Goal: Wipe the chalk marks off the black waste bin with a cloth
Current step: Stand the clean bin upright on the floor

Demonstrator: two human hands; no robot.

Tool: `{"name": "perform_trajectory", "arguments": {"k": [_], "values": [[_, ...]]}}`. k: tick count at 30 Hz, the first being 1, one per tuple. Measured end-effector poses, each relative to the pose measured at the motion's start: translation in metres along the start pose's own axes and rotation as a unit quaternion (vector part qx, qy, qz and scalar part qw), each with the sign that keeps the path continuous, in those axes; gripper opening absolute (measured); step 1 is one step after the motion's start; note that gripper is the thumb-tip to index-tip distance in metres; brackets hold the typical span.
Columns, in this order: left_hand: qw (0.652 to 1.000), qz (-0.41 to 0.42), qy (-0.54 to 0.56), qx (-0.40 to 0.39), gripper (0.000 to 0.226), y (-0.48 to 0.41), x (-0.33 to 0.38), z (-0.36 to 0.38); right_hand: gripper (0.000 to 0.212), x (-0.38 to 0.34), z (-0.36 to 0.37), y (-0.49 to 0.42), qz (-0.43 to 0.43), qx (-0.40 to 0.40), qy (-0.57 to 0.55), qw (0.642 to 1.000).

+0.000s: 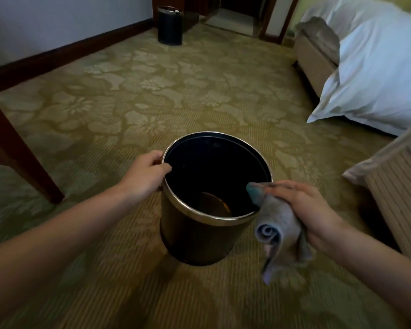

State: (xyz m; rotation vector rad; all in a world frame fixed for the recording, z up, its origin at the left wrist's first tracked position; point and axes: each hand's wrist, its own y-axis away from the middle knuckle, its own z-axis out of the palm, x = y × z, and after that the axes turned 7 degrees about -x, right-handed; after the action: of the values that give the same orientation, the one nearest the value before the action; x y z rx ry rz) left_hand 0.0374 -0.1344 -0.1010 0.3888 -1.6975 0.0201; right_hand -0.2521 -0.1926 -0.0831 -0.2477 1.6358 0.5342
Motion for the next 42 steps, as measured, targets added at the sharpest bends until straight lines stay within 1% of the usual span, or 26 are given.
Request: {"name": "perform_trajectory", "arguments": {"k": [3,5,8,10,12,14,16,18,20,22,24,25,30,33,37,39,40,42], "values": [[1.0,-0.006,0.018,0.024,0.027,0.006,-0.003,0.004,0.016,-0.001,0.006,-0.008,-0.001,0.044,0.0,0.999],[0.998,-0.011,0.039,0.044,0.024,0.011,-0.004,0.01,0.018,-0.007,0.0,-0.018,0.016,0.035,0.002,0.999],[0.994,-0.026,0.079,0.073,0.022,0.025,-0.009,0.024,0.021,-0.017,-0.008,-0.038,0.027,0.042,0.048,0.998],[0.992,-0.029,0.091,0.079,0.025,0.034,-0.013,0.031,0.02,-0.024,-0.013,-0.048,0.027,0.048,0.08,0.995],[0.992,-0.023,0.093,0.084,0.028,0.04,-0.014,0.034,0.024,-0.027,-0.018,-0.052,0.034,0.027,0.096,0.994],[0.991,-0.026,0.09,0.092,0.027,0.04,-0.013,0.033,0.028,-0.027,-0.021,-0.05,0.041,0.006,0.079,0.996],[0.991,-0.031,0.08,0.099,0.024,0.036,-0.009,0.027,0.028,-0.022,-0.017,-0.042,0.026,0.03,0.042,0.998],[0.994,-0.046,0.055,0.08,0.032,0.026,-0.003,0.017,0.019,-0.015,-0.008,-0.026,0.002,0.067,0.016,0.998],[0.997,-0.054,0.037,0.045,0.042,0.017,0.006,0.006,0.006,-0.005,0.003,-0.008,-0.009,0.056,0.024,0.998],[0.998,-0.048,0.024,0.013,0.032,0.009,0.011,-0.002,0.009,0.001,0.013,0.005,-0.01,0.036,0.031,0.999],[0.999,-0.033,-0.005,-0.003,0.019,0.006,0.01,-0.005,0.012,0.003,0.017,0.007,0.0,0.049,0.024,0.999],[1.0,-0.023,-0.016,-0.001,0.017,0.005,0.009,-0.004,0.013,0.003,0.018,0.006,0.003,0.054,0.019,0.998],[0.998,-0.008,-0.037,0.058,0.012,0.001,0.003,0.003,0.013,0.003,0.013,-0.006,-0.002,0.071,0.002,0.997],[0.996,-0.013,-0.004,0.09,0.015,0.002,-0.006,0.005,0.012,-0.005,0.004,-0.025,-0.001,0.035,0.013,0.999],[0.988,-0.026,0.06,0.143,0.025,0.011,-0.021,0.009,0.01,-0.019,-0.002,-0.06,0.019,-0.01,0.049,0.999],[0.985,-0.026,0.073,0.153,0.028,0.014,-0.025,0.01,0.016,-0.021,-0.002,-0.07,0.021,-0.021,0.05,0.998],[0.986,-0.022,0.06,0.156,0.03,0.014,-0.026,0.011,0.019,-0.022,-0.002,-0.07,0.022,-0.028,0.049,0.998],[0.983,-0.01,-0.019,0.181,0.034,0.013,-0.022,0.013,0.022,-0.018,-0.01,-0.064,0.02,-0.035,0.025,0.999]]}}
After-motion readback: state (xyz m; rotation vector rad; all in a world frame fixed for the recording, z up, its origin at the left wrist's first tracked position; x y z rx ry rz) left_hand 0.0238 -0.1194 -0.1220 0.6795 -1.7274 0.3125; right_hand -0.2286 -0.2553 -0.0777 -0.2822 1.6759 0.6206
